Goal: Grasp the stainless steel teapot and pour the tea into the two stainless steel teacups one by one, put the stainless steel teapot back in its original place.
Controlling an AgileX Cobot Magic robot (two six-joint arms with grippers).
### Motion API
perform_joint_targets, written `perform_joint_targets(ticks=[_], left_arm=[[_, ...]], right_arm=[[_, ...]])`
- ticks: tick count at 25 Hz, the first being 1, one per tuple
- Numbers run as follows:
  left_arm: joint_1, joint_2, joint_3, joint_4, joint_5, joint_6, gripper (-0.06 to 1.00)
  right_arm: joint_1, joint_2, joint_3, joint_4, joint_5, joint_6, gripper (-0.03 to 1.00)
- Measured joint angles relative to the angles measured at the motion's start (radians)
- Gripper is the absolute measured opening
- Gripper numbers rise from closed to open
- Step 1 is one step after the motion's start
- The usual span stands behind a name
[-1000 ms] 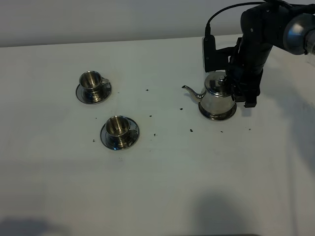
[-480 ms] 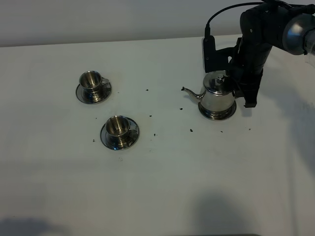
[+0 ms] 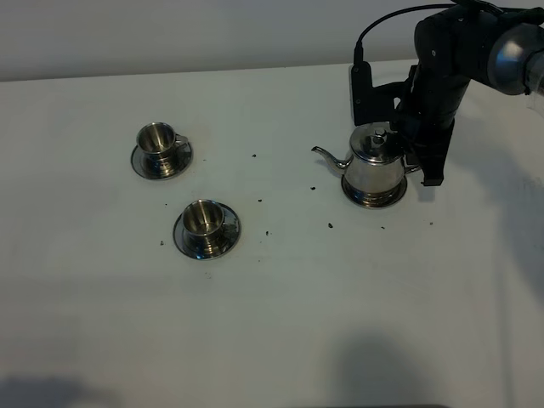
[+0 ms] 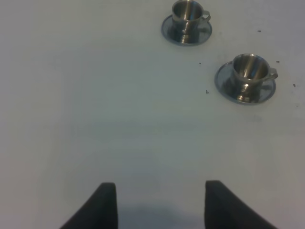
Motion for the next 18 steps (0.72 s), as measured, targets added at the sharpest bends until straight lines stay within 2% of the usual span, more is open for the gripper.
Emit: perform_joint_targets(ticks=[18], left_arm=[[0.000, 0.000, 0.000, 0.000, 0.000, 0.000, 0.45]], right_arm=[[0.000, -0.025, 0.000, 0.005, 0.018, 0.050, 0.18]])
